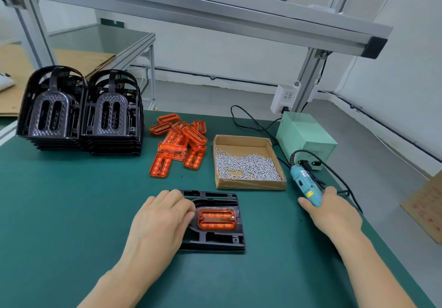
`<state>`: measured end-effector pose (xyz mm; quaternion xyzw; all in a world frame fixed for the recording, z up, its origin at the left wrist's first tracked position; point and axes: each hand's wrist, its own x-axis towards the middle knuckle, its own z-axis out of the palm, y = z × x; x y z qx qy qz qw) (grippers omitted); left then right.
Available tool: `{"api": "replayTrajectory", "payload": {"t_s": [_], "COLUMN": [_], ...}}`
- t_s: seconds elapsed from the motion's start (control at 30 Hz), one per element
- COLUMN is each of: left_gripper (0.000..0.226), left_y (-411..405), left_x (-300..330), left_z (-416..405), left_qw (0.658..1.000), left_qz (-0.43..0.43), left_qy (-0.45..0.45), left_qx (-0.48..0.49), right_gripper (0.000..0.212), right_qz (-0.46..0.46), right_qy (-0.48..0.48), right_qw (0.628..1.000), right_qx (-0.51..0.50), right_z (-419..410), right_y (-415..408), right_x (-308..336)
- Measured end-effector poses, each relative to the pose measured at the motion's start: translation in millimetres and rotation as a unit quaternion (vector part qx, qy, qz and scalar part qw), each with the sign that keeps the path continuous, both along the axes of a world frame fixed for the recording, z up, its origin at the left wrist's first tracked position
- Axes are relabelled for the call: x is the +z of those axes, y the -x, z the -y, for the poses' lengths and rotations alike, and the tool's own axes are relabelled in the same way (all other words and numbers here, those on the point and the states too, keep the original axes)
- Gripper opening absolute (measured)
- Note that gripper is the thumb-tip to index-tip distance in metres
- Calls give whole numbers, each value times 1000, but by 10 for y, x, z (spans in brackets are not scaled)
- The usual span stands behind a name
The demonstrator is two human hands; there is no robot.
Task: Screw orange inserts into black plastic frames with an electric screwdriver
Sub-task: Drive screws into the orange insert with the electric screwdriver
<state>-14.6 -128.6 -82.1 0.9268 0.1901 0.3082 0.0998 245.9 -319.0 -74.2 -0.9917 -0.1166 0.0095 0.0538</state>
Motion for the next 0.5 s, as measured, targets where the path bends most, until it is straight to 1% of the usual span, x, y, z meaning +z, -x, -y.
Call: {"api": "replayTrajectory", "payload": {"t_s": [0.1, 0.17, 0.2, 0.23, 0.27, 0.3, 0.33, 0.37, 0.4, 0.47, 0.5], "left_gripper": [32, 33, 33, 34, 34, 34, 34, 34, 34, 34, 33], "left_y": [81, 134, 153, 166, 172, 172, 169, 167, 166, 178, 186], "left_x": [25, 29, 27, 21, 14, 9, 7, 3, 2, -9, -18], "left_z": [-44, -62, -63, -59, -53, -46, -43, -43, -44, -43, -43], "left_qw": [1000, 999, 999, 999, 999, 999, 998, 998, 998, 997, 997], "left_qz": [11, 14, 16, 18, 18, 17, 17, 19, 22, 28, 31], "left_qy": [-2, 0, 1, 0, 0, 0, -1, -3, -3, 8, 16], "left_qx": [17, 32, 39, 45, 49, 51, 53, 54, 57, 65, 70], "right_gripper": [54, 60, 63, 63, 59, 53, 46, 40, 36, 34, 35], "right_qz": [-2, 8, 29, 59, 91, 111, 108, 82, 48, 4, -5], "right_qy": [36, 87, 107, 105, 70, 3, -76, -145, -183, -182, -175], "right_qw": [999, 996, 994, 993, 992, 989, 978, 958, 933, 885, 866], "right_qx": [-4, -4, 1, 16, 47, 96, 160, 232, 305, 428, 468], "right_z": [-7, -13, -27, -55, -104, -173, -261, -364, -479, -711, -813], "right_y": [13, 31, 47, 84, 140, 216, 315, 437, 573, 820, 910], "right_x": [-1, 31, 60, 96, 131, 162, 184, 204, 214, 190, 155]}}
